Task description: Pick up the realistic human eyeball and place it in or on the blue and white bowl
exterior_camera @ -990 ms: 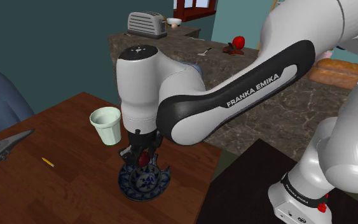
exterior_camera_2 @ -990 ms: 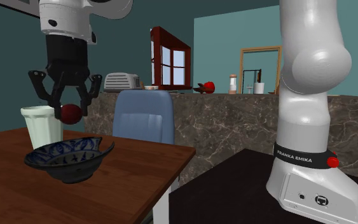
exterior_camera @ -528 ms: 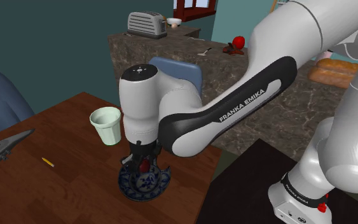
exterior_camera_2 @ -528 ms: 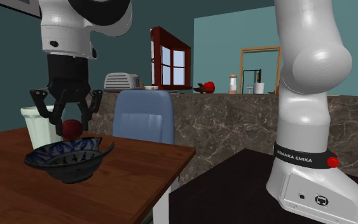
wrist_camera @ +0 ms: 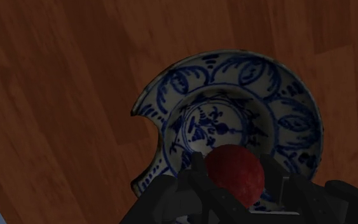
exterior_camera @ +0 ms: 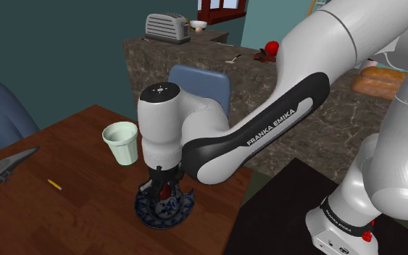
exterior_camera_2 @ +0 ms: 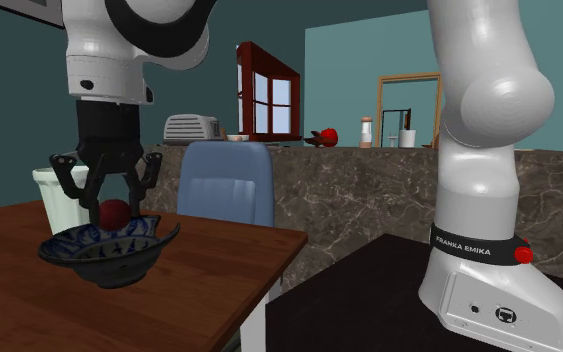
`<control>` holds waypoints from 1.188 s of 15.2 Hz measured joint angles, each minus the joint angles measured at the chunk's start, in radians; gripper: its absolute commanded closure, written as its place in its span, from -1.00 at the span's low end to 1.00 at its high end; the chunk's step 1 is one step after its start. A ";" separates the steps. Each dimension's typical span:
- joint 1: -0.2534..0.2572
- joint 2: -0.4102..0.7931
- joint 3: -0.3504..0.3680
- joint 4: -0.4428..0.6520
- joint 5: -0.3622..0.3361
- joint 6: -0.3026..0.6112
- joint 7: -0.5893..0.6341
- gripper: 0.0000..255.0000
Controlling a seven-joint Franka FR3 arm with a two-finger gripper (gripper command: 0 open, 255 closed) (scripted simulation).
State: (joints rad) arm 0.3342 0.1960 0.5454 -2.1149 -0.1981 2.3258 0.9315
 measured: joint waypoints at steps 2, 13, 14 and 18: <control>0.000 0.000 0.000 0.000 0.000 0.000 0.000 -1.00; -0.012 -0.072 0.015 0.039 0.059 -0.096 -0.041 -1.00; -0.013 -0.079 0.016 0.039 0.065 -0.102 -0.045 -1.00; -0.013 -0.084 0.017 0.040 0.069 -0.108 -0.047 -1.00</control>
State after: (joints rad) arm 0.3209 0.1121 0.5629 -2.0752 -0.1292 2.2182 0.8849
